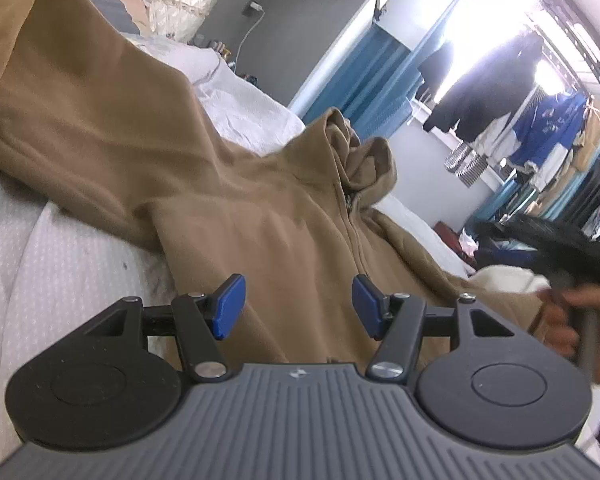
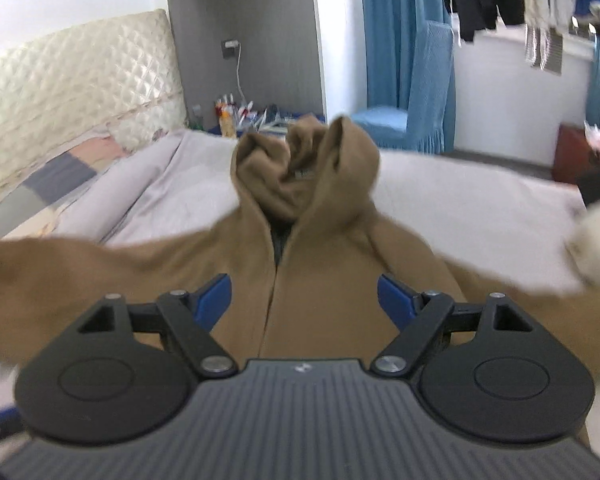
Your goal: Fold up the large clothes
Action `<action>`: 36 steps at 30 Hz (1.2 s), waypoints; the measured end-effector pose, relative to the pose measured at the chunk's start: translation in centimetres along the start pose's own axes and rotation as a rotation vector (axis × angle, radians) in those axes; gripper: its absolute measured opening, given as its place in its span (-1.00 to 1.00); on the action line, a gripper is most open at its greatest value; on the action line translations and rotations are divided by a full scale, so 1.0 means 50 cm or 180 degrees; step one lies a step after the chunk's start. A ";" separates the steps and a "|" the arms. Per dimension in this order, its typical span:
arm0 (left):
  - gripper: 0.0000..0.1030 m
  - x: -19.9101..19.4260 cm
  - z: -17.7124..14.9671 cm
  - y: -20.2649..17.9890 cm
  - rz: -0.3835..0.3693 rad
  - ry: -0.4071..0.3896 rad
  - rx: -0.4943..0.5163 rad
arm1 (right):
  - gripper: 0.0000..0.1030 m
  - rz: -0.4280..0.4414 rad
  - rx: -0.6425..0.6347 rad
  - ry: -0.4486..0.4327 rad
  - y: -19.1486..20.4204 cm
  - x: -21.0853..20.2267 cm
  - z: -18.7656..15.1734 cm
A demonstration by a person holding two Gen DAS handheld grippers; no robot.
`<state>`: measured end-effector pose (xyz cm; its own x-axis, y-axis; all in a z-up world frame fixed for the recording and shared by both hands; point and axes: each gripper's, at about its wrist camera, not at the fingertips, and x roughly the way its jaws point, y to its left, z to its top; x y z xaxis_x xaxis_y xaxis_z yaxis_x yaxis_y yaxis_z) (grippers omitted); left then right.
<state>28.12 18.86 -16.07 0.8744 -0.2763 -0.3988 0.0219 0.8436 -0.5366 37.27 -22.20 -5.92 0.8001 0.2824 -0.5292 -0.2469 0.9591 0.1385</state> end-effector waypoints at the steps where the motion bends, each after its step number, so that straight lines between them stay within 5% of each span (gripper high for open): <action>1: 0.26 -0.006 -0.004 -0.004 0.0002 0.0036 -0.0017 | 0.59 -0.0010 0.0027 0.0027 -0.009 -0.027 -0.018; 12: 0.28 -0.106 -0.027 -0.047 0.0379 0.0242 -0.0273 | 0.58 -0.0021 0.0610 0.0535 -0.170 -0.239 -0.169; 19: 0.33 -0.148 -0.067 -0.059 0.0635 0.0432 -0.0511 | 0.58 -0.0165 0.1140 0.0927 -0.295 -0.220 -0.250; 31: 0.56 -0.159 -0.135 -0.032 0.0933 0.0770 -0.1153 | 0.58 -0.0768 0.1754 0.1177 -0.462 -0.179 -0.316; 36: 0.65 -0.152 -0.151 -0.018 0.0859 0.0926 -0.1351 | 0.62 -0.0305 0.2153 0.1388 -0.483 -0.157 -0.345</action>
<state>17.80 16.72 -18.20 0.6516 -0.2428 -0.7187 -0.4321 0.6599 -0.6147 27.53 -47.93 -19.56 0.4815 0.2992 -0.8238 0.3075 0.8225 0.4785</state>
